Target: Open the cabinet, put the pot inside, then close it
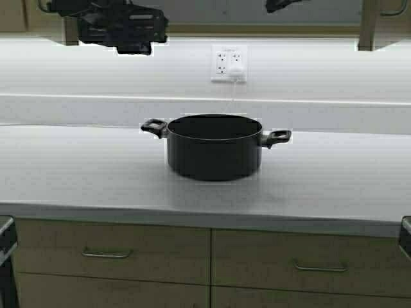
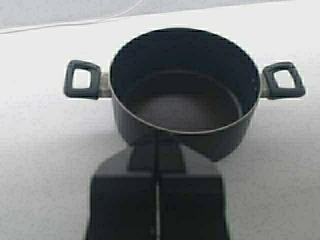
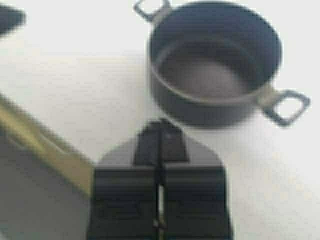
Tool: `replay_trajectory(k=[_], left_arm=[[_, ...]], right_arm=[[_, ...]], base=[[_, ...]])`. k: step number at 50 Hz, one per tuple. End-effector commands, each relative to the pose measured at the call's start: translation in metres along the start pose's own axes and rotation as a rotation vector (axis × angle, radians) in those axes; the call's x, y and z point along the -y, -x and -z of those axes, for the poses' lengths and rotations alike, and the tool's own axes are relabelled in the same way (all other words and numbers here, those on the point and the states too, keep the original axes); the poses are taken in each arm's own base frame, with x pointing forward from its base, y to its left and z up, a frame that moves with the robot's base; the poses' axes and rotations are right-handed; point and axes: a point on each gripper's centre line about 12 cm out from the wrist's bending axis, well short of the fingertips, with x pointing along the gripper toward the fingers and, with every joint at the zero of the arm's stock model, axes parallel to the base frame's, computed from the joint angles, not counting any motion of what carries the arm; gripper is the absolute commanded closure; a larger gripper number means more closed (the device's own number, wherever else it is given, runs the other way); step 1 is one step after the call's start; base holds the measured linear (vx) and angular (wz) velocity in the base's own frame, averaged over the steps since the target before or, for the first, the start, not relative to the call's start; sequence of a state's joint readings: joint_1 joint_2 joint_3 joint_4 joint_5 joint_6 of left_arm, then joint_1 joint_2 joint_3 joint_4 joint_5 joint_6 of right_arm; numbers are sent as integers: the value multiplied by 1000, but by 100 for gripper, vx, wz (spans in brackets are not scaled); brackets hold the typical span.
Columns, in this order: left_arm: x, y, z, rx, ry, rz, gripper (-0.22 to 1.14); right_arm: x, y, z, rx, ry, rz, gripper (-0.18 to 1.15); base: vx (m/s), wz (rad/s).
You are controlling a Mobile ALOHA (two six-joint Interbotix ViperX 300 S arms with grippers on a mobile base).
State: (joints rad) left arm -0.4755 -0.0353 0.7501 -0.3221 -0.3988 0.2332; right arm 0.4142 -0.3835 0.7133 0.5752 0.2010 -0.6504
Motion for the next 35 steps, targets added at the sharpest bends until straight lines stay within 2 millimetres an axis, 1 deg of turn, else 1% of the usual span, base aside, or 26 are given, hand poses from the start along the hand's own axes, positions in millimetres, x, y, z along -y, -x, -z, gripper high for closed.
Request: replay_trajectory(k=[1, 6, 9, 11, 14, 18, 20, 22, 24, 26, 28, 32, 35], left_arm=[[-16, 16, -9, 37, 14, -36, 89], [-17, 25, -7, 39, 19, -36, 87], [-8, 27, -6, 37, 11, -12, 83], [-1, 29, -4, 32, 4, 10, 77], [11, 31, -1, 31, -6, 39, 63], [28, 34, 2, 39, -15, 83, 36], [34, 37, 5, 51, -6, 97, 21], [38, 39, 6, 71, 20, 107, 7], [41, 42, 9, 100, 60, 112, -7], [42, 46, 12, 134, 112, 114, -15], [41, 49, 19, 166, 176, 114, -15], [35, 55, 35, 236, 318, 108, -10], [29, 57, 53, 265, 419, 105, -10]], right_arm=[[18, 25, -4, 38, -23, 51, 91], [16, 30, -2, 28, -32, 38, 88], [9, 28, -2, 13, -44, 5, 77], [3, 25, -2, 3, -63, -25, 64], [-6, 20, -2, -5, -103, -63, 39], [-14, 13, -2, -5, -180, -94, 5], [-17, 9, -1, 3, -224, -96, -7], [-19, 5, 4, 21, -278, -79, -10], [-21, 1, 11, 42, -321, -50, -8], [-24, -2, 19, 71, -353, -6, -6], [-28, -4, 27, 105, -372, 47, -6], [-41, -6, 46, 160, -383, 145, -6], [-49, -9, 62, 183, -400, 208, -6]], base=[[1, 2], [0, 0], [0, 0], [0, 0], [0, 0], [0, 0], [0, 0], [0, 0], [0, 0], [0, 0], [0, 0], [0, 0], [0, 0]])
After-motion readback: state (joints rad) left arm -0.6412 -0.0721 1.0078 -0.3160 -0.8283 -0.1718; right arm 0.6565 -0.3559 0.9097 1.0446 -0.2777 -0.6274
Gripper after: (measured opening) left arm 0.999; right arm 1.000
